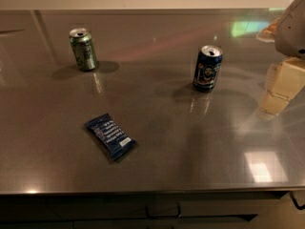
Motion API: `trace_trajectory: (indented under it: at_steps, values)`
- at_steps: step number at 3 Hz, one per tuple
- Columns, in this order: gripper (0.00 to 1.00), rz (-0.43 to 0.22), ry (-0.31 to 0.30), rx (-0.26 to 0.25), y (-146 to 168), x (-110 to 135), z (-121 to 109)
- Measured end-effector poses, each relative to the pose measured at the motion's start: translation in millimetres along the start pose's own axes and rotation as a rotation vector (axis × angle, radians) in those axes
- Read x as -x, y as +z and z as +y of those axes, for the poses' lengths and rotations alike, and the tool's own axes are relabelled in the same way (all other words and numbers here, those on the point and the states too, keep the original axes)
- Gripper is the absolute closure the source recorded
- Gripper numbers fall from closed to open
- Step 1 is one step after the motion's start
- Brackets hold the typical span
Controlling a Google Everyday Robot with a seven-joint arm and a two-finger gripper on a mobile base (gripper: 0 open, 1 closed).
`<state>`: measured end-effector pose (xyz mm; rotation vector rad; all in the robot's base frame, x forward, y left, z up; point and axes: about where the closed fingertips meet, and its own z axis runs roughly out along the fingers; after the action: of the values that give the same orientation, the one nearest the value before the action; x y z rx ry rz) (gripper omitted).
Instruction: Move pepsi can near rxbar blueberry
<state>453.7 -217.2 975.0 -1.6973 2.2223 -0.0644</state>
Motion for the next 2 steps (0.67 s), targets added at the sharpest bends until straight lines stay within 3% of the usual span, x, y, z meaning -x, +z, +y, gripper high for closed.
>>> trace_trajectory:
  at_steps: [2]
  values:
    - [0.0, -0.114, 0.06, -0.016, 26, 8, -55]
